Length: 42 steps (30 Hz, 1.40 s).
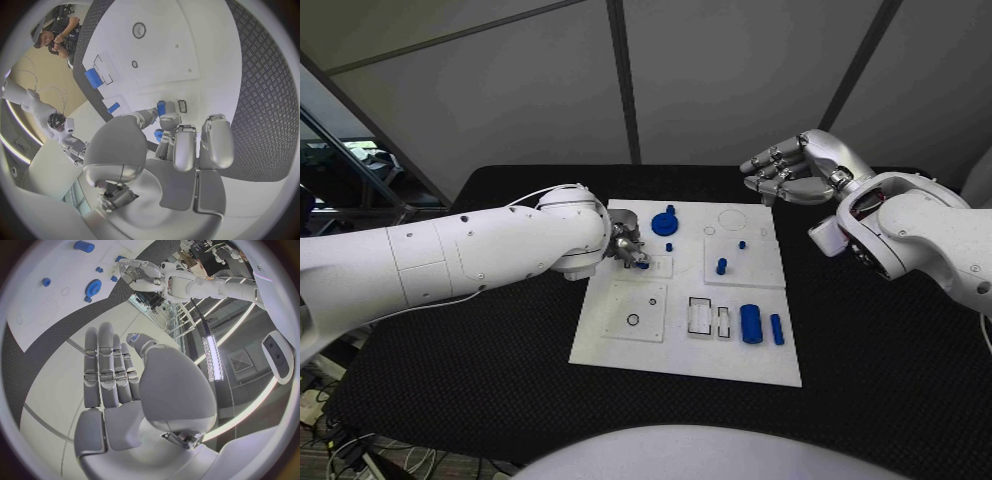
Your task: Assemble the parts on the task board
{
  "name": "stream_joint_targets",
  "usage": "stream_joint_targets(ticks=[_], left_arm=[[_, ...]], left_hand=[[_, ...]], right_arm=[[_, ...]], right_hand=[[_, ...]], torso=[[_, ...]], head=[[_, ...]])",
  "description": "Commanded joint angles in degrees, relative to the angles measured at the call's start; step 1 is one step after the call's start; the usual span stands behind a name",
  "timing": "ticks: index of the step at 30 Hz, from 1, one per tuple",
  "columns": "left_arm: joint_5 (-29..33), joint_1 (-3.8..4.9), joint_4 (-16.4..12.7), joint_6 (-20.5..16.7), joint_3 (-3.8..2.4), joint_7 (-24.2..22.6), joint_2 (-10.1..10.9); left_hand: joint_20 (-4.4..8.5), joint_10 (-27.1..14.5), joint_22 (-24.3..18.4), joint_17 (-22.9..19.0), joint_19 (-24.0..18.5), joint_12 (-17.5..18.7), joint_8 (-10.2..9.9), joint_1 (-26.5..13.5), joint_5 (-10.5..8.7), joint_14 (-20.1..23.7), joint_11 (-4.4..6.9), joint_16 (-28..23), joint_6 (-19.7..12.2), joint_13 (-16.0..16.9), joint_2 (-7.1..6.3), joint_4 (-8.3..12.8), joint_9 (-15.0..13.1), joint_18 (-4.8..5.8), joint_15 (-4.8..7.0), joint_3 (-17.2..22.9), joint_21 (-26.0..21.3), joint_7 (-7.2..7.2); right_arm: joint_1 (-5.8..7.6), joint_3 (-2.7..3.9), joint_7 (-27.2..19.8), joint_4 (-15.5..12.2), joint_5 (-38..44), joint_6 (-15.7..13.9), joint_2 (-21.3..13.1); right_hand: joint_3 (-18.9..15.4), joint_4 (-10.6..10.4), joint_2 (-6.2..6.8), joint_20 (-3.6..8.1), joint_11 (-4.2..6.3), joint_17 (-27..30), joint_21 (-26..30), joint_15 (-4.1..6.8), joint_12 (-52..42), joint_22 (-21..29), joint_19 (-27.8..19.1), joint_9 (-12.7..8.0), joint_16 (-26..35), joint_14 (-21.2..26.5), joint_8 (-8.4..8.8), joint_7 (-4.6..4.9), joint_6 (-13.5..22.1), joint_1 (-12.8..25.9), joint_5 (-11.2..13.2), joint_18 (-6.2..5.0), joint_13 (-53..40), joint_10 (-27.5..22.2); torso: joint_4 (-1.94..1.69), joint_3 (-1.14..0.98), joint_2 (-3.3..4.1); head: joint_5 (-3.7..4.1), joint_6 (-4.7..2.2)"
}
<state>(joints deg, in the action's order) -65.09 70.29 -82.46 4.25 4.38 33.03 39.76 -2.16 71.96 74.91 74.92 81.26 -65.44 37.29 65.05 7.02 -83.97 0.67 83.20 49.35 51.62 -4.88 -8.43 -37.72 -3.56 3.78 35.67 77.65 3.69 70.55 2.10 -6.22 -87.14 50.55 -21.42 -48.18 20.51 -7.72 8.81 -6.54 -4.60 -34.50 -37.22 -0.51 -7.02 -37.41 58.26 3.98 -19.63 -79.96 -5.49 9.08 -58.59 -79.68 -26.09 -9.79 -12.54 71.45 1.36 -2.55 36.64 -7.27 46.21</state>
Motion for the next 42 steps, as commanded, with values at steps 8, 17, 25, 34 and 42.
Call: stream_joint_targets(ticks=[8, 17, 25, 34, 42], left_arm=[[0.2, -0.15, 0.0, 2.5, 0.14, 2.0, 0.0], [0.3, -0.15, 0.4, 2.8, 0.14, 2.0, -0.5], [0.8, -0.13, 1.1, 4.5, 0.13, 2.1, -1.2], [0.9, -0.11, 1.8, 4.2, 0.12, 2.1, -1.8], [1.0, -0.10, 2.1, 4.1, 0.12, 2.1, -2.1]], left_hand=[[0.03, 0.6, 1.1, 5.0, 0.7, -0.3, 0.6, -0.7, 0.12, -3.4, 0.36, 0.3, 0.2, 0.4, 0.13, 7.8, -0.2, -0.12, 0.54, 8.2, 0.3, -0.53], [0.10, 1.0, 1.5, 5.1, 0.9, -0.5, 0.8, -1.5, 0.10, -3.5, 0.49, 0.3, 0.5, 0.7, 0.03, 7.8, -0.5, -0.05, 0.64, 8.3, 0.6, -0.69], [0.46, 2.2, 2.9, 5.4, 1.8, -1.3, 1.2, -5.0, 0.09, -3.6, 1.01, 0.5, 1.6, 2.0, -0.02, 6.7, -1.0, 0.30, 1.07, 8.1, 1.7, -1.34], [0.82, 3.1, 4.2, 5.4, 2.7, -2.0, 1.1, -8.5, 0.12, -3.6, 1.37, 0.5, 2.6, 3.2, 0.57, 5.2, -1.2, 0.62, 1.41, 7.8, 2.8, -1.77], [0.93, 3.5, 4.7, 5.4, 3.0, -2.3, 1.1, -9.6, 0.07, -3.6, 1.50, 0.5, 3.1, 3.6, 0.48, 4.9, -1.3, 0.75, 1.51, 7.6, 3.2, -1.91]], right_arm=[[0.14, 0.05, -0.2, 0.0, 0.1, 0.5, 0.1], [0.14, 0.05, -0.1, -0.1, 0.1, 0.4, 0.0], [0.14, 0.05, 0.0, -0.2, 0.1, 0.5, 0.0], [0.14, 0.05, 0.0, -0.2, 0.1, 0.5, 0.0], [0.14, 0.05, 0.0, -0.2, 0.1, 0.6, 0.0]], right_hand=[[0.0, 0.2, -0.03, 0.12, -0.21, 0.0, 0.4, 0.18, 0.3, 0.1, 0.3, 0.0, 0.2, -0.4, 0.24, 0.53, 0.0, 0.3, -0.2, -0.66, 0.1, 0.3], [0.0, 0.1, -0.07, 0.11, -0.19, -0.1, 0.4, 0.18, 0.3, 0.1, 0.4, 0.0, 0.3, -0.4, 0.25, 0.50, 0.0, 0.4, -0.1, -0.67, 0.2, 0.3], [0.0, 0.2, -0.09, 0.12, -0.17, -0.1, 0.4, 0.20, 0.4, 0.1, 0.4, 0.0, 0.4, -0.4, 0.25, 0.48, 0.0, 0.3, -0.2, -0.68, 0.2, 0.3], [0.1, 0.3, -0.12, 0.14, -0.16, -0.1, 0.5, 0.22, 0.4, 0.1, 0.4, 0.0, 0.4, -0.5, 0.25, 0.48, 0.0, 0.3, -0.5, -0.69, 0.3, 0.4], [0.2, 0.4, -0.12, 0.14, -0.16, -0.1, 0.5, 0.22, 0.4, 0.1, 0.4, 0.0, 0.5, -0.5, 0.26, 0.48, 0.0, 0.3, -0.7, -0.69, 0.4, 0.4]], torso=[[0.02, -0.04, 0.01], [0.09, -0.05, 0.03], [0.12, -0.07, 0.03], [0.10, -0.05, 0.00], [0.05, -0.04, -0.03]], head=[[-0.06, 0.11], [-0.07, 0.19], [0.01, 0.30], [0.18, 0.38], [0.28, 0.45]])
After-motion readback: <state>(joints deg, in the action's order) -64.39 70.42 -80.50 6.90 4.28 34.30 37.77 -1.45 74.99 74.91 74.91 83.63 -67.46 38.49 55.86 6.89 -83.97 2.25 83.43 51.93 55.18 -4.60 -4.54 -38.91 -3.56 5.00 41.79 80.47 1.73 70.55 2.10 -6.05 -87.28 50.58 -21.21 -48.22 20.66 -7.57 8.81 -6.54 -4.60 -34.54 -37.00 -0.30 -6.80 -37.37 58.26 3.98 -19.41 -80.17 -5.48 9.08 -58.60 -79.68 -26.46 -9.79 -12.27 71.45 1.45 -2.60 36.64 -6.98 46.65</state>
